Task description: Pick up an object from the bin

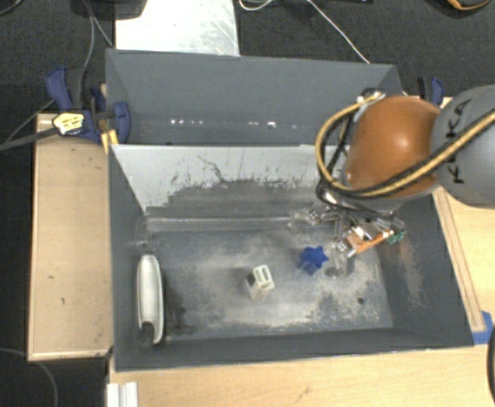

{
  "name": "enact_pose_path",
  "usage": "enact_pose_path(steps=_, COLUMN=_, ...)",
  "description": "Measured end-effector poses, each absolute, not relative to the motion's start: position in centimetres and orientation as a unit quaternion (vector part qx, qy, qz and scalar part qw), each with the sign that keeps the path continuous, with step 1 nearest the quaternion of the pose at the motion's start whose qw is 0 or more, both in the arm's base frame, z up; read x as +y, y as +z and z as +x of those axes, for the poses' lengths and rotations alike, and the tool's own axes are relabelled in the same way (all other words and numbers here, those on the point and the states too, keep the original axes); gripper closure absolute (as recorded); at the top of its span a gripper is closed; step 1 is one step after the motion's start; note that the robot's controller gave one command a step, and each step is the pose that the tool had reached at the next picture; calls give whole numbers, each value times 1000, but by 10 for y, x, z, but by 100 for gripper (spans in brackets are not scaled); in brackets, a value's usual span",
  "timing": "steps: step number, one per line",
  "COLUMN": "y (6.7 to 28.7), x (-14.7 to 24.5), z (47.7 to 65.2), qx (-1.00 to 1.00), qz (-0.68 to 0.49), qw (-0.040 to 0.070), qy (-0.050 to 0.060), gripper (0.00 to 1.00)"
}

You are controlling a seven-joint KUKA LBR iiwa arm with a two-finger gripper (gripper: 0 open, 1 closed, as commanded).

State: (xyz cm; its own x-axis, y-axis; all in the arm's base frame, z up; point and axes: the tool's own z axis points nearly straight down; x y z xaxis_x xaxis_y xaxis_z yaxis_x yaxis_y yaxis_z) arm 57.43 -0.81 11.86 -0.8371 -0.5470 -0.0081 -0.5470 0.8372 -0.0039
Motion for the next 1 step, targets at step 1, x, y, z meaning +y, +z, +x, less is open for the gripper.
enact_pose_path(steps=1, y=99, x=-28, z=586, qx=957, qz=-290, qw=7, qy=-2, gripper=100)
